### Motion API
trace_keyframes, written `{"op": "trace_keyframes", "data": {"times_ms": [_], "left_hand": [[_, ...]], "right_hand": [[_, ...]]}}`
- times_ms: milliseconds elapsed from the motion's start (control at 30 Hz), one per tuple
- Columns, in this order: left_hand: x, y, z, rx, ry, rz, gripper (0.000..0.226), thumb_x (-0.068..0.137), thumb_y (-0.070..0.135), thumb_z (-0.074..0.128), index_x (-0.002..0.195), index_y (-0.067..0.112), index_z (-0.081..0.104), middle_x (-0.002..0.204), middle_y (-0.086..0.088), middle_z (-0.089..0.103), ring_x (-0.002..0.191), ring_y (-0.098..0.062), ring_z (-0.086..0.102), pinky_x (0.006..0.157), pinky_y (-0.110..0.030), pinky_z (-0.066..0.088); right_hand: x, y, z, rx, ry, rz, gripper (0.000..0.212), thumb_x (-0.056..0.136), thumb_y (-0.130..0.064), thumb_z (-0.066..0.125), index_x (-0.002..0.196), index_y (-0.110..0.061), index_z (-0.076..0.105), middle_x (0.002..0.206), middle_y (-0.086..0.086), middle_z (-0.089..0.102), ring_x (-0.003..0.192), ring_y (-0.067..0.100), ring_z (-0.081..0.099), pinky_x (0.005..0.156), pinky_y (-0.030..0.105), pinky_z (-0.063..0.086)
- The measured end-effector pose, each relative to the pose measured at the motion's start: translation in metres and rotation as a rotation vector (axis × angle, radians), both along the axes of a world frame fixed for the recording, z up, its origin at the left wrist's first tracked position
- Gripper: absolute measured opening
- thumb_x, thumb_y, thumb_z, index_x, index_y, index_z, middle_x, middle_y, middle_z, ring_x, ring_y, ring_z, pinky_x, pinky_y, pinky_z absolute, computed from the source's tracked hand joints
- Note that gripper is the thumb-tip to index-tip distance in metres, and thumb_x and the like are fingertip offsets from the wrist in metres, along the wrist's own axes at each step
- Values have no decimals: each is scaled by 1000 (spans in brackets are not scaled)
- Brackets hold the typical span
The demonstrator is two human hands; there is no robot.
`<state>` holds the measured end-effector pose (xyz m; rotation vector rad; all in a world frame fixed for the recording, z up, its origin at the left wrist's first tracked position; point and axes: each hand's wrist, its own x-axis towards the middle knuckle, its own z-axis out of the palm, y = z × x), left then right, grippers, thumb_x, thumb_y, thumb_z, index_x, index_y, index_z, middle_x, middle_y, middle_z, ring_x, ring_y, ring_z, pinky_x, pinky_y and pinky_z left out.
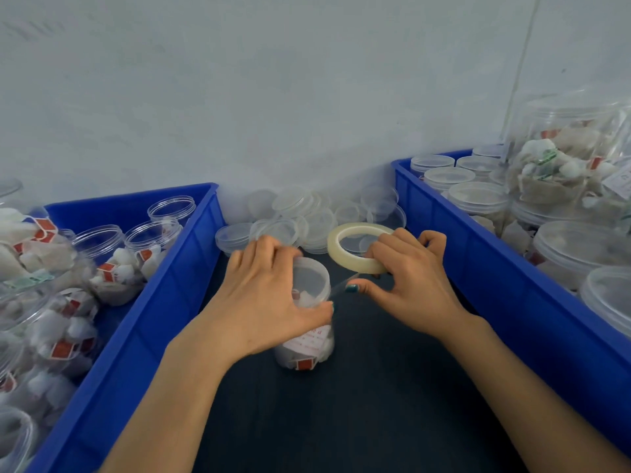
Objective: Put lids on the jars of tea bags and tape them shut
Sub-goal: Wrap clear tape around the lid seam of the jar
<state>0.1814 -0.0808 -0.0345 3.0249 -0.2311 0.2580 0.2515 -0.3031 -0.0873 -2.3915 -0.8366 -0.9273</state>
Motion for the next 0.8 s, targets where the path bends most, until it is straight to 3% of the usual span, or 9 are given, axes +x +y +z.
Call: {"op": "trace_keyframes", "data": {"times_ms": [67,167,267,400,467,533,633,667,800], "left_hand": [[0,1,-1,9,11,23,102,59,92,30,144,36,32,124,11,28,124,-13,32,106,-30,24],[2,9,3,-191,121,-89,87,64,80,59,141,49,35,119,22,30,115,1,32,100,-22,32],[0,16,6,-333,154,-207,86,65,63,76,140,54,35,128,36,35,124,15,33,95,-15,38],[0,18,2,-464,170,-278,91,73,35,87,146,45,33,141,31,34,130,15,35,99,-4,35],[-1,18,1,-503,178,-293,91,73,28,87,146,42,34,141,26,31,130,13,36,103,-6,35],[0,12,-1,-514,167,-288,87,69,37,86,142,43,38,139,26,33,128,12,38,106,-15,39],[1,-7,-2,-463,59,-153,85,54,83,71,126,47,43,128,29,40,117,9,45,95,-22,45],[3,-13,-4,-411,-2,-115,82,53,90,64,120,48,44,125,28,41,113,6,46,91,-23,46],[6,-17,-10,-422,-104,-127,59,61,78,65,109,47,50,116,25,46,106,5,49,87,-23,46]], "right_hand": [[1,-3,0,0,14,1,57,89,-79,33,77,-27,55,85,-17,52,87,7,41,80,33,17],[0,-2,1,-17,27,35,54,94,-73,30,79,-27,53,85,-17,49,86,9,43,79,35,19],[-2,4,0,-32,14,54,47,96,-68,36,79,-27,51,83,-16,49,85,10,43,80,35,19],[-6,9,-1,-30,-18,30,44,94,-65,41,78,-26,53,82,-15,49,83,10,42,79,33,17],[-8,11,-2,-14,-38,7,45,95,-65,41,79,-25,56,83,-15,51,83,10,43,79,33,17],[-10,13,-3,3,-53,-11,47,95,-65,39,79,-24,57,82,-15,51,82,12,45,78,34,18],[-12,17,-5,14,-46,-33,54,96,-69,32,77,-23,54,79,-13,49,80,13,44,77,36,22],[-12,17,-4,6,-46,-44,54,95,-70,32,76,-24,52,79,-13,48,79,12,43,77,37,23],[-7,9,-1,-84,-66,-1,52,100,-64,26,82,-23,54,83,-10,53,82,14,46,79,34,19]]}}
